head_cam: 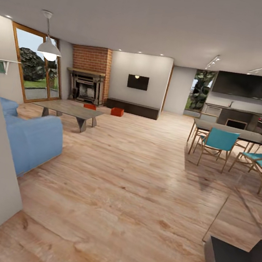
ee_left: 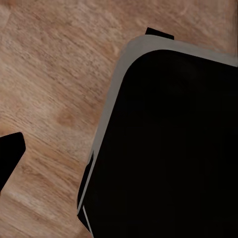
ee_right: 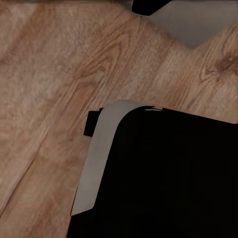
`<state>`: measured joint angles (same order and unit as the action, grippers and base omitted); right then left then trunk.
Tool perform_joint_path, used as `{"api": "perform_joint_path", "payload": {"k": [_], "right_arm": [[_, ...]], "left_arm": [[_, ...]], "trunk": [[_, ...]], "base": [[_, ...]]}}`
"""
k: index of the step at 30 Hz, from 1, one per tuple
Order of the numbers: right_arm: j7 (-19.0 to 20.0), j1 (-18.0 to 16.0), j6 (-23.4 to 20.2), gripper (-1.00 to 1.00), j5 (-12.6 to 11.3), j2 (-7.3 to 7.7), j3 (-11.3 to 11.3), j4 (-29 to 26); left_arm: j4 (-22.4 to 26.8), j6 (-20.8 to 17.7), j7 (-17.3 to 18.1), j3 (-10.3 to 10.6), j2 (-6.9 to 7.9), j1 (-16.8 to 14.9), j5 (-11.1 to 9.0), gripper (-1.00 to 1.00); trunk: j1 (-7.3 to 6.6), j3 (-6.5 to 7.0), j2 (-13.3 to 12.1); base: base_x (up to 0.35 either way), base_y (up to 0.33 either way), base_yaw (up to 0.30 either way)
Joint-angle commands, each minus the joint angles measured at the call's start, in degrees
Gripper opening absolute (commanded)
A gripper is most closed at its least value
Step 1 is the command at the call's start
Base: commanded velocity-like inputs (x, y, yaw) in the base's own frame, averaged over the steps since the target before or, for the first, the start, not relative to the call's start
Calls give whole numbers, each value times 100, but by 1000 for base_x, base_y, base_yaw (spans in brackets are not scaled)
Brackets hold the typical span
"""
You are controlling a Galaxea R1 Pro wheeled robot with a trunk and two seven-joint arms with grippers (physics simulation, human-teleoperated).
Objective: Move the two storage containers from the living room to the garage. In the garage, place one container on the floor and stack the other container on top of it (either order is fine).
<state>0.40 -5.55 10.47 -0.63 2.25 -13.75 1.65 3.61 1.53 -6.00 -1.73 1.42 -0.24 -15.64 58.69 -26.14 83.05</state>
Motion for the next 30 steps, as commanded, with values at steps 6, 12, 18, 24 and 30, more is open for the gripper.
{"api": "perform_joint_path", "payload": {"k": [6,12,18,24,30], "right_arm": [[-8,-7,34,100,-18,-6,-16,19],[-14,-8,25,100,-33,-61,10,16],[-14,-8,25,100,-34,-67,12,17],[-14,-8,25,100,-34,-67,12,19],[-14,-8,25,100,-33,-67,12,14]], "left_arm": [[-1,14,-7,-15,-1,-2,-18,100],[1,28,-7,-23,-1,-2,-11,100],[-1,31,-7,-29,-1,-2,-1,100],[0,33,-7,-29,-1,-2,-1,100],[-1,32,-7,-29,-1,-2,-1,100]], "trunk": [[3,-6,3],[3,-6,3],[3,-6,3],[3,-6,3],[3,-6,3]], "base": [[323,0,0],[323,0,0],[323,0,0],[323,0,0],[323,0,0]]}}
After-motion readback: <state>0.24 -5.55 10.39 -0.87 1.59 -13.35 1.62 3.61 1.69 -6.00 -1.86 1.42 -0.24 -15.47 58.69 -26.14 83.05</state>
